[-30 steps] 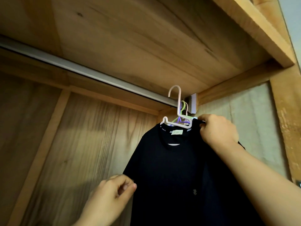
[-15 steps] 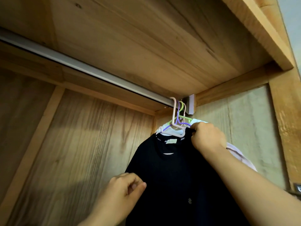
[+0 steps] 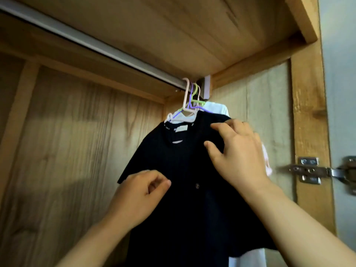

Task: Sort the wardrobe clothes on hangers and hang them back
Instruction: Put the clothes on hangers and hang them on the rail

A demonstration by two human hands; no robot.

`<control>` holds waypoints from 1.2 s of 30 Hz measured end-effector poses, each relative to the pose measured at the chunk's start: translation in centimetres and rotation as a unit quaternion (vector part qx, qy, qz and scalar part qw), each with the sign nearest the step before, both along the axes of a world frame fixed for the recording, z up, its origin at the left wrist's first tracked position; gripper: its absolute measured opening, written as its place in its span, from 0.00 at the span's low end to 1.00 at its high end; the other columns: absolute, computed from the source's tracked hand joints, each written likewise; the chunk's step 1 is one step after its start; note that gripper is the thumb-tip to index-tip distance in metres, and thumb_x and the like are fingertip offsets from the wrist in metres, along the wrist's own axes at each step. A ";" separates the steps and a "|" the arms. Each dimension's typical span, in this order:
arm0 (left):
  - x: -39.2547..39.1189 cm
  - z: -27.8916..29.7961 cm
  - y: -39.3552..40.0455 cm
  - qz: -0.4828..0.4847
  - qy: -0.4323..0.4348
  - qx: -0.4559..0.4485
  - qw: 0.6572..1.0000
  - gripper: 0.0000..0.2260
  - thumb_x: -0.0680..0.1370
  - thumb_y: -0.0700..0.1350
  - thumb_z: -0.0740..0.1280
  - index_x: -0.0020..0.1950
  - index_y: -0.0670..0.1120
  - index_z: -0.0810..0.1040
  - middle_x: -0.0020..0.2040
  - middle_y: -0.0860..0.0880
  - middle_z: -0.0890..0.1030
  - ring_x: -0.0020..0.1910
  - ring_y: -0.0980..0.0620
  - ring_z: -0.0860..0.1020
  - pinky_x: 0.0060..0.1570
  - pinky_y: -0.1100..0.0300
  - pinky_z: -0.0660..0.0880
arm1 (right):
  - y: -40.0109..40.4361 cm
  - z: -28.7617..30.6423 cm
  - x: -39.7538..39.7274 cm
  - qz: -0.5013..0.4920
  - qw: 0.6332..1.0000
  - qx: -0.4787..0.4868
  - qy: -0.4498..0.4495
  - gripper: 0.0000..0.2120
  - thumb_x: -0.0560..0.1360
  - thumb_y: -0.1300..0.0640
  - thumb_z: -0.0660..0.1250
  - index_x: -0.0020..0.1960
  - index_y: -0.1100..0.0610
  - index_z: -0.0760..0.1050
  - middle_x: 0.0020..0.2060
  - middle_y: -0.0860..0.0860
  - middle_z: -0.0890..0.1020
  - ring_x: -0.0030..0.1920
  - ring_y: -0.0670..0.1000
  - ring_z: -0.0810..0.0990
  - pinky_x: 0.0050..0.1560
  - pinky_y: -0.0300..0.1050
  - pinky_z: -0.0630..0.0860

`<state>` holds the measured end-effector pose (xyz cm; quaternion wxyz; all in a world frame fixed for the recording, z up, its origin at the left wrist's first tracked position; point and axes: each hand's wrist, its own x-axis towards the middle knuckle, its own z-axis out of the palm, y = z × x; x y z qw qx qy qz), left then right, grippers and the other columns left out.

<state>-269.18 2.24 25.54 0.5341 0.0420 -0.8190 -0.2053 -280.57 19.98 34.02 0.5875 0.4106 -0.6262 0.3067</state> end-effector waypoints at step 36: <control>8.7 -33.3 44.2 -0.376 -0.467 -0.090 0.795 0.15 0.68 0.65 0.60 0.51 0.62 0.75 0.40 0.65 0.76 0.33 0.65 0.73 0.33 0.71 0.69 | 51.0 -46.0 26.0 -0.340 0.765 0.082 -0.541 0.12 0.67 0.46 0.59 0.39 0.49 0.80 0.28 0.42 0.79 0.30 0.47 0.79 0.26 0.37 0.72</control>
